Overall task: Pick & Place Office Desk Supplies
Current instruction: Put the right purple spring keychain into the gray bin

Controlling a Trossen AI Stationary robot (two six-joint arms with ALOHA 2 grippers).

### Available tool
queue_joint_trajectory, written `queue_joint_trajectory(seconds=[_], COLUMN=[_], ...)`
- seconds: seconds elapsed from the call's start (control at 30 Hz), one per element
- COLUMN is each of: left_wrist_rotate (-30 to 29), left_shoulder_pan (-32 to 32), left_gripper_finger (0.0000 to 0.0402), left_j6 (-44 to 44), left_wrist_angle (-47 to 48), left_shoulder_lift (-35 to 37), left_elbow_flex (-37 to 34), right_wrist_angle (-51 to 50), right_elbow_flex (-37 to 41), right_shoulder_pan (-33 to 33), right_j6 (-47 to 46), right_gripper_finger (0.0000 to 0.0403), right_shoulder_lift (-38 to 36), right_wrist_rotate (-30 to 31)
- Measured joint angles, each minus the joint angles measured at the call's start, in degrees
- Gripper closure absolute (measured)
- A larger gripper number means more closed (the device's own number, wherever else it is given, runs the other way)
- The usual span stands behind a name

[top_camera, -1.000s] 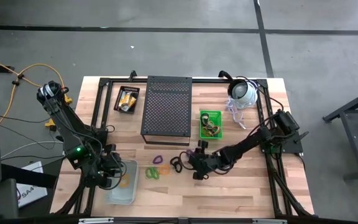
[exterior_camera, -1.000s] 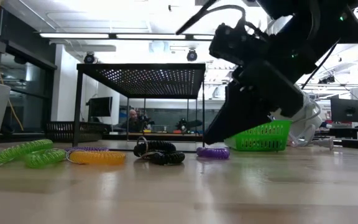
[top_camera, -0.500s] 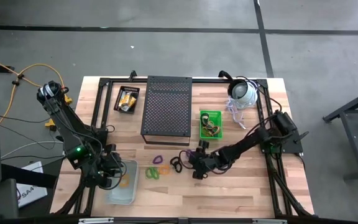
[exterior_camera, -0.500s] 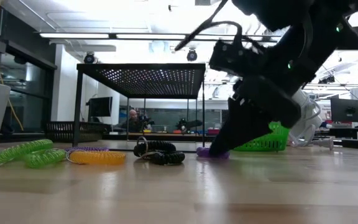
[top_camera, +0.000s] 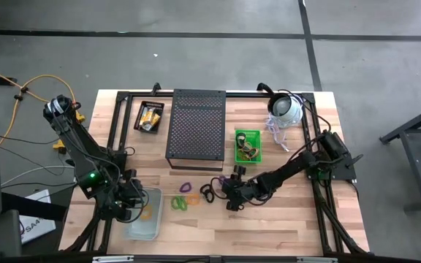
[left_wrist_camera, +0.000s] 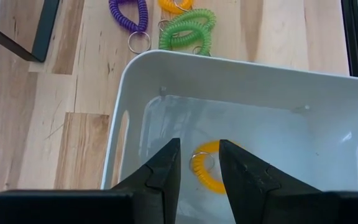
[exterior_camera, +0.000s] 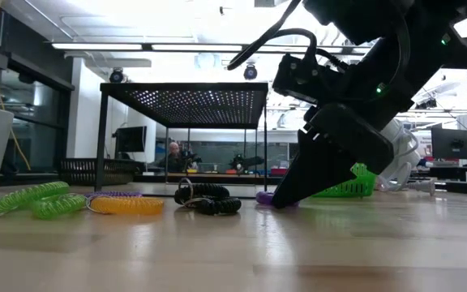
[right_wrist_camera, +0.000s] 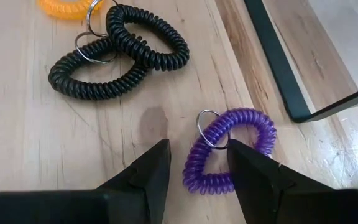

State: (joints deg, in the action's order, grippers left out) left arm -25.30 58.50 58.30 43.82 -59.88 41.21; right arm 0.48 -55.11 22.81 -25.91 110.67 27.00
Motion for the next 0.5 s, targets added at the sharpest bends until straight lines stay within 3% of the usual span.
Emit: queue_joint_trajectory(seconds=[0.5], left_wrist_rotate=[0.0], left_shoulder_pan=[0.0], left_gripper_finger=[0.0295], left_j6=[0.0], left_wrist_angle=[-0.2], left_shoulder_lift=[0.0], left_elbow_flex=[0.0], right_wrist_angle=[0.3], right_elbow_flex=[0.0], right_shoulder_pan=[0.0], right_j6=[0.0], right_gripper_finger=[0.0351], right_shoulder_lift=[0.1], right_wrist_rotate=[-0.4])
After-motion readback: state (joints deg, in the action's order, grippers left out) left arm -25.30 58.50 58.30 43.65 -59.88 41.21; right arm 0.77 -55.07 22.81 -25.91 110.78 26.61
